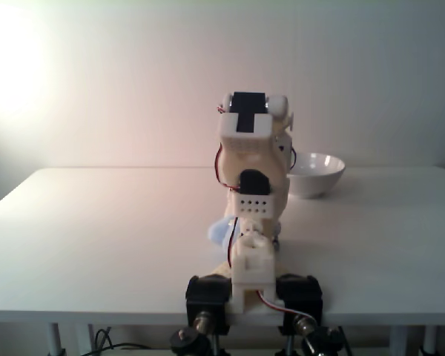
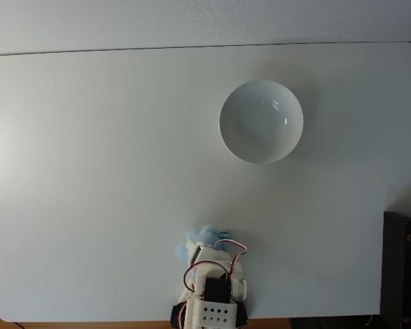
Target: Grasp a skyblue doll and put it into the bowl.
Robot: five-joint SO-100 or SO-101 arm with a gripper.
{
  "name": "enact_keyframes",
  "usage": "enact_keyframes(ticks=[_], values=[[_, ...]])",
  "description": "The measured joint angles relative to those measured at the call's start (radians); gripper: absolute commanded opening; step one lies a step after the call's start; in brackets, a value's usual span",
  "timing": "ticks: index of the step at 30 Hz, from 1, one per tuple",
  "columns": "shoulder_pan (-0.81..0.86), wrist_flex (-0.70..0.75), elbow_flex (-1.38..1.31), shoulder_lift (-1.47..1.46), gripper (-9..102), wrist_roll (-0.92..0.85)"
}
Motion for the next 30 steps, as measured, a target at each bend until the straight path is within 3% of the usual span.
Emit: enact_keyframes(ticks=[16,30], values=[[0.0,-0.002,-0.021,-0.002,1,-0.002],[0.009,0.009,-0.362,-0.012,1,0.006]])
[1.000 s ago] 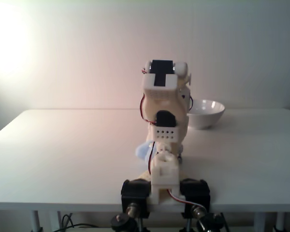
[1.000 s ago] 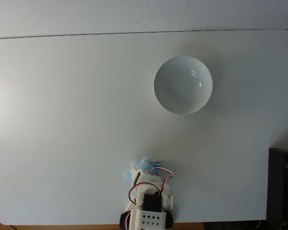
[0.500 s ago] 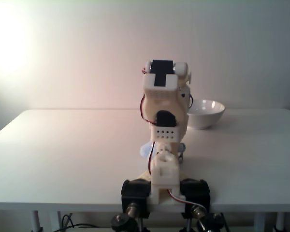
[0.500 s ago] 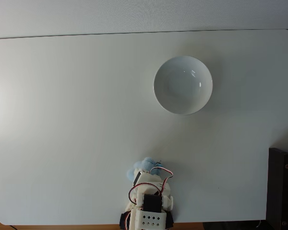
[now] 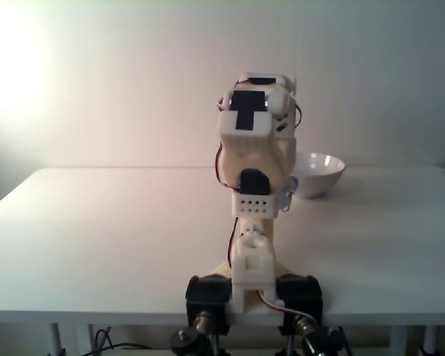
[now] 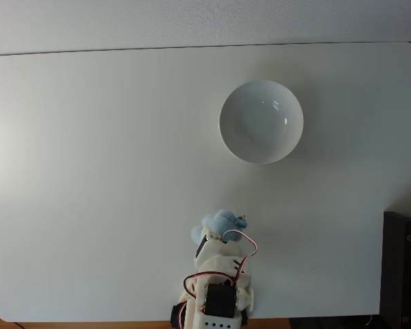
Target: Grasp a skyblue doll and put it into the bowl.
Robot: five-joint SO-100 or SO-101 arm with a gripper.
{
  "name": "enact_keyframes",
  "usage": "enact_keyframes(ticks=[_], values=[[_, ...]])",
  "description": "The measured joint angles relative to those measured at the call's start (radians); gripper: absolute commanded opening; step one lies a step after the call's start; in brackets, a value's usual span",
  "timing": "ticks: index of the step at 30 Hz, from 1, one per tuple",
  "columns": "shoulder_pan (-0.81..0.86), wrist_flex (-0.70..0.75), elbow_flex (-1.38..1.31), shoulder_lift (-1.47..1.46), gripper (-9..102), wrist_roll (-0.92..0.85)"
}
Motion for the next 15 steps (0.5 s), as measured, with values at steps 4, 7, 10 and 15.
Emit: enact_keyframes(ticks=[4,7,10,15], values=[[0.0,-0.006,-0.121,0.0,1,0.002],[0.0,-0.006,-0.227,0.0,1,0.002],[0.0,-0.006,-0.328,0.0,1,0.002],[0.0,-0.006,-0.477,0.0,1,0.002]])
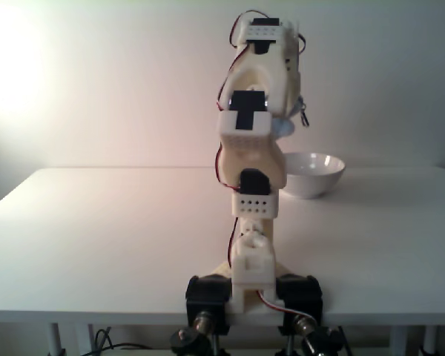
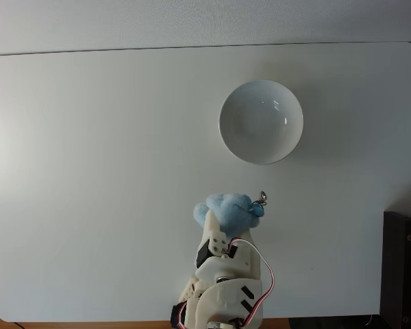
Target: Grasp a skyblue doll and put it into the bowl.
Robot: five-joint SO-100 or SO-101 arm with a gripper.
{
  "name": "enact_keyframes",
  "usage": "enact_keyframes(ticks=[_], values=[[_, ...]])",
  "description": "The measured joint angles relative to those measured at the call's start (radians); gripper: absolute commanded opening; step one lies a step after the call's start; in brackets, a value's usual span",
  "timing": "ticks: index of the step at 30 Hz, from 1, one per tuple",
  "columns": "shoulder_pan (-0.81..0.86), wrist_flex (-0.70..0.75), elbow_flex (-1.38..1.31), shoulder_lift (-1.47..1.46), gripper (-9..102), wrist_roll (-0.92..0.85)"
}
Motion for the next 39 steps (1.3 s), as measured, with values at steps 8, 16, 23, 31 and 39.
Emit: enact_keyframes(ticks=[8,16,23,31,39], values=[[0.0,0.0,-0.135,0.0,1,0.002],[0.0,0.0,-0.311,-0.015,1,0.003],[0.0,-0.153,-0.342,-0.143,1,0.003],[0.0,-0.371,-0.342,-0.35,1,0.003],[0.054,-0.549,-0.342,-0.574,1,0.003]])
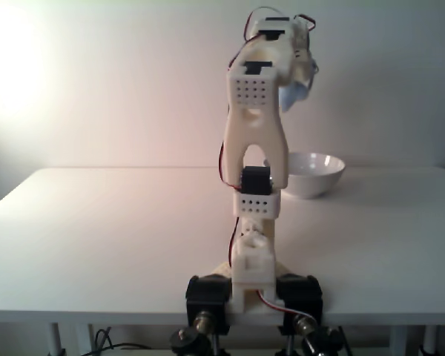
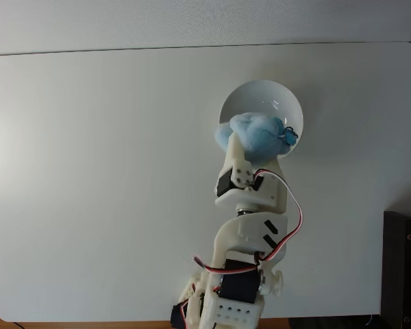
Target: Grasp a skyblue doll and put it into the bowl.
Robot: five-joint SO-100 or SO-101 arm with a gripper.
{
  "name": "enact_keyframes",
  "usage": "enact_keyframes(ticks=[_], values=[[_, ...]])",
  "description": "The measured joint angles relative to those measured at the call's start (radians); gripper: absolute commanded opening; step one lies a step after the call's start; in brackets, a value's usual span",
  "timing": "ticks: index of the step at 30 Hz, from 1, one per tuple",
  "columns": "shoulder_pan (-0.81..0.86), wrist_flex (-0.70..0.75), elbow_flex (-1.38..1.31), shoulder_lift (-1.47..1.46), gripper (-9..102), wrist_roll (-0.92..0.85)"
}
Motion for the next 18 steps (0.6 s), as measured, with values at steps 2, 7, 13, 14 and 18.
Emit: enact_keyframes(ticks=[2,7,13,14,18], values=[[0.008,-0.061,0.0,-0.055,1,0.0],[0.067,-0.227,0.0,-0.199,1,0.0],[0.103,-0.373,0.0,-0.345,2,0.0],[0.104,-0.385,0.0,-0.367,2,0.0],[0.091,-0.405,0.0,-0.436,2,0.0]])
